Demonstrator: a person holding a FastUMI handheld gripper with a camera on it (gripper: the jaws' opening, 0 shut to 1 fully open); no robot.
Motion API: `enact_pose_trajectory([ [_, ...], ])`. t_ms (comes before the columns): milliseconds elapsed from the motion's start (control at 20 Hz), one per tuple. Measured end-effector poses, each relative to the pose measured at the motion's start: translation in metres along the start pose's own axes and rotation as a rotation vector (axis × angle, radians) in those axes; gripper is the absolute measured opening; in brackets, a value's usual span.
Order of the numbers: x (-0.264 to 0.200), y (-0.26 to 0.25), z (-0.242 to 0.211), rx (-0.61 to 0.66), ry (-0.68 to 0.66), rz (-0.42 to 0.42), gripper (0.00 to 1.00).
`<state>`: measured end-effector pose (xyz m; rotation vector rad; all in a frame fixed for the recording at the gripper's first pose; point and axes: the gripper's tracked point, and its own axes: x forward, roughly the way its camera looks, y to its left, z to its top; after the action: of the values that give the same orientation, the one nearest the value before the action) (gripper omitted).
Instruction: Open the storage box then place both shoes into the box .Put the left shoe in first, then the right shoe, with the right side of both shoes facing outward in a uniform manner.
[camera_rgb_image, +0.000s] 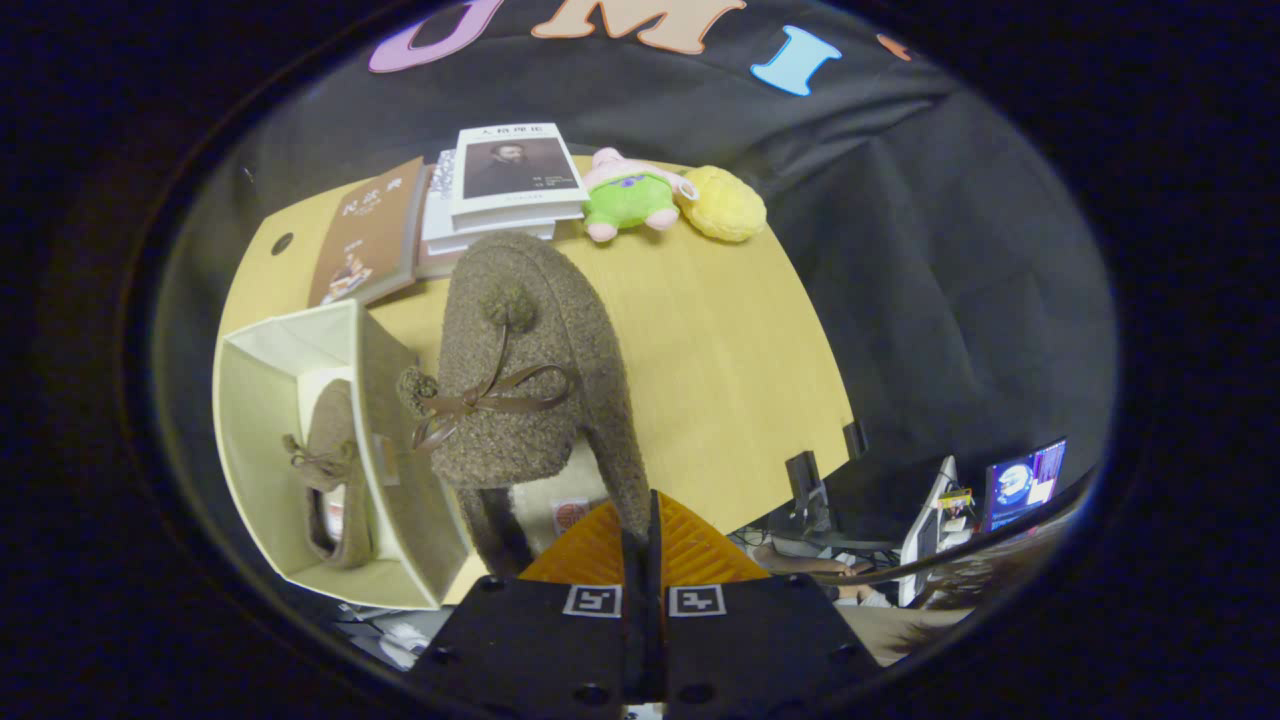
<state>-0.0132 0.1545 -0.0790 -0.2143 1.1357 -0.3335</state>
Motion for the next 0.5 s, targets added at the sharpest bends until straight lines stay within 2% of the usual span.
enact_pose_trajectory([
  [250, -0.049, 0.077, -0.003, -0.061, -0.045, 0.083, 0.03],
  [500, -0.063, 0.144, -0.022, -0.136, -0.052, 0.122, 0.03],
])
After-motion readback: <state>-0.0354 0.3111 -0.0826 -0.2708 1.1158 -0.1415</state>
